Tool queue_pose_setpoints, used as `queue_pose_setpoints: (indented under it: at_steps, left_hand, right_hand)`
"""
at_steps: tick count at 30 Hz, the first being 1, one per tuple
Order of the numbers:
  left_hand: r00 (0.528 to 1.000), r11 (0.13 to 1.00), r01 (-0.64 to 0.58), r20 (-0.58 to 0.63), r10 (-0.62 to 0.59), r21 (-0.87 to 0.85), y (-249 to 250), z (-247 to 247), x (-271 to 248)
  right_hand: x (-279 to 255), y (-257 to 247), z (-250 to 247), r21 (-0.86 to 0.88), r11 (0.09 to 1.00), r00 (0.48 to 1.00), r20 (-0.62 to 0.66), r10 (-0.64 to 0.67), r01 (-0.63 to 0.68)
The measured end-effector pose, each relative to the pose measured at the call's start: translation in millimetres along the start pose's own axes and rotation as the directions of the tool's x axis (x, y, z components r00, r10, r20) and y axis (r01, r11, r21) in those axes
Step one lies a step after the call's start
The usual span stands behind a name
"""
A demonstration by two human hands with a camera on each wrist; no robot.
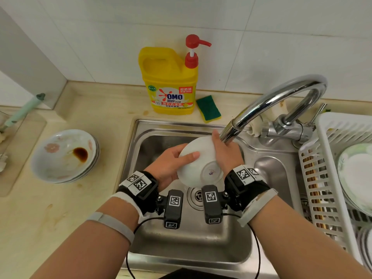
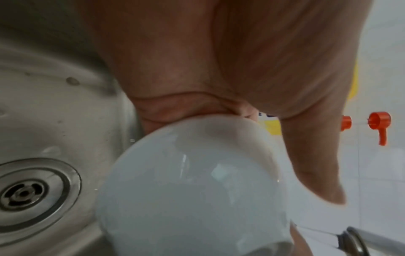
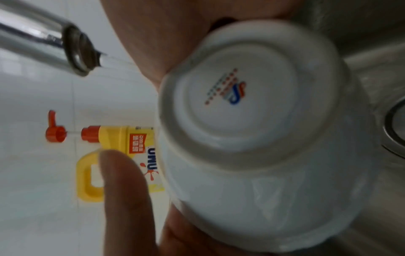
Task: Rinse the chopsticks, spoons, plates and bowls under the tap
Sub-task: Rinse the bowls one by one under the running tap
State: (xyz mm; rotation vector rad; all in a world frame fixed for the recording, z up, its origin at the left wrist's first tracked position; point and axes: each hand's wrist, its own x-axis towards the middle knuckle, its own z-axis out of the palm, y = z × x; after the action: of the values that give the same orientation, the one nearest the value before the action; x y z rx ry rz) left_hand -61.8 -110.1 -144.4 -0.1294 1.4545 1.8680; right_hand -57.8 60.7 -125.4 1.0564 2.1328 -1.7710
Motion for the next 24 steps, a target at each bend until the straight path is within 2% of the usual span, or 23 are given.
queue_pose_setpoints:
  at_steps: [5, 8, 11, 13, 17, 20, 24]
  left_hand:
    - [1.0, 0.999, 0.0, -0.03, 0.001, 0.032, 2.6, 3.4, 2.0]
    - [1.0, 1.0, 0.0, -0.024, 0.0, -0.024, -2.1, 2.1, 0.5]
    - [1.0, 0.991, -0.022, -0.015, 0.02, -0.135, -10.0, 1.8, -0.5]
    - [0.999, 0.988, -0.041, 0.0, 0.041, -0.15, -12.4, 0.0, -0.4]
    - [0.999, 0.995, 0.006, 0.052, -0.001, -0.103, -5.8, -7.6, 0.6]
    - [0.999, 0.998, 0.037, 0.013, -0.037, -0.051, 0.7, -5.5, 1.3]
    - [1.0, 1.0, 0.017, -0.007, -0.017, -0.008, 1.2, -4.3, 4.5]
  right_hand:
    - [-1.5, -0.1, -1.6, 0.009, 0.999, 0.998, 0.037, -0.045, 0.045]
    - [3.5, 4.5, 0.2, 0.018, 1.0, 0.998, 0.057, 0.008, -0.01]
    - [9.8, 8.3, 5.4, 0.011, 0.992, 0.989, 0.083, 0.125, -0.126]
    - [18.1, 13.8, 7.5, 0.004, 0.985, 0.981, 0.097, 0.169, -0.171]
    - [7.5, 7.5, 5.2, -0.045, 0.989, 0.985, 0.09, 0.145, -0.142]
    - [7.3, 6.4, 5.1, -0.046, 0.992, 0.988, 0.089, 0.124, -0.12]
    - [8.5, 6.5, 10.9, -0.112, 0.992, 0.997, 0.045, 0.058, -0.052]
